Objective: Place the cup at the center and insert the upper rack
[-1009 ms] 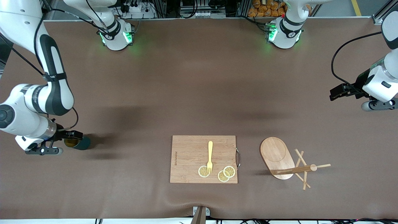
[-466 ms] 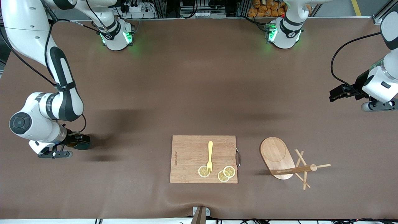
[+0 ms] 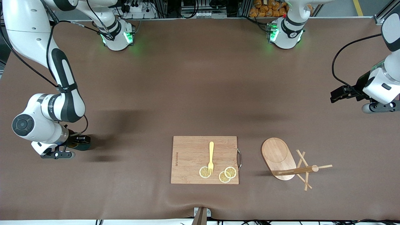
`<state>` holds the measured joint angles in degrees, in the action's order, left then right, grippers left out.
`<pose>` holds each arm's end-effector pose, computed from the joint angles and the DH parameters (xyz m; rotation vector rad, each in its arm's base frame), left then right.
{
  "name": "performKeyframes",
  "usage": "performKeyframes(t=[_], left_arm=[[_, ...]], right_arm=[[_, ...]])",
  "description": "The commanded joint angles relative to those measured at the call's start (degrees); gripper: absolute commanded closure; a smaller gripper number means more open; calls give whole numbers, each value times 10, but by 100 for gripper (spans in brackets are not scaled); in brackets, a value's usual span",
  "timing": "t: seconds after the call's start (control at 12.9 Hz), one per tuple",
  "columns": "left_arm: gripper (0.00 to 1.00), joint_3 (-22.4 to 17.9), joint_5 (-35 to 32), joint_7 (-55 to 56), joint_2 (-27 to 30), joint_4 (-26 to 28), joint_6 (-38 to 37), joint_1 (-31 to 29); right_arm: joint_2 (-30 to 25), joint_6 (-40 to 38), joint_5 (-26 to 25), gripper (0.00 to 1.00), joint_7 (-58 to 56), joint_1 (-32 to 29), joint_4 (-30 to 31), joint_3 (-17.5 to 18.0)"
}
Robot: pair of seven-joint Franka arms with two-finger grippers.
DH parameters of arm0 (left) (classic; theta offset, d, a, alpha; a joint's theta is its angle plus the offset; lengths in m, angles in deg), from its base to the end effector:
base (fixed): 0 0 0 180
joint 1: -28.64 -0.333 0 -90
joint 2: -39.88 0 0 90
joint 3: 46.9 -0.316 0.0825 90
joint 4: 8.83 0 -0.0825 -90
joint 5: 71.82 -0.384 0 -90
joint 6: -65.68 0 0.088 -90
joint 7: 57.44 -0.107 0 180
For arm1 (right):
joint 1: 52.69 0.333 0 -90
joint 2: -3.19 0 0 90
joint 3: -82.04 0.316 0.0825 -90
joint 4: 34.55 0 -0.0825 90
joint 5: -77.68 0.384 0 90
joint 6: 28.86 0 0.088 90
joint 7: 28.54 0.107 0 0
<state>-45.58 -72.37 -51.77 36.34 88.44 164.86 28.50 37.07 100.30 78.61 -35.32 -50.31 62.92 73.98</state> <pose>0.5793 -0.0107 0.5429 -3.1293 -0.1201 0.0437 0.6693 -0.0567 0.2506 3.0783 0.0478 -0.0607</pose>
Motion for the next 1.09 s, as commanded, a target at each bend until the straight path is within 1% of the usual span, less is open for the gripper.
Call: performKeyframes(t=[0.0, 0.16, 0.31, 0.62, 1.01], left_arm=[[0, 2, -3, -1, -2, -4, 0, -2], [0, 2, -6, 0, -2, -4, -1, -3], [0, 2, -6, -2, -2, -4, -1, -7], [0, 2, -5, -1, -1, -6, 1, -4], [0, 2, -10, -1, -4, -28, 5, -2]], right_arm=[[7, -5, 13, 76, -52, 3, -8, -2], [7, -6, 13, 91, -67, 3, -8, -2], [7, -9, 13, 100, -67, 3, -8, -2], [2, -24, 13, 100, -66, 8, -12, 1], [-11, -39, 14, 100, -61, 11, -25, 48]])
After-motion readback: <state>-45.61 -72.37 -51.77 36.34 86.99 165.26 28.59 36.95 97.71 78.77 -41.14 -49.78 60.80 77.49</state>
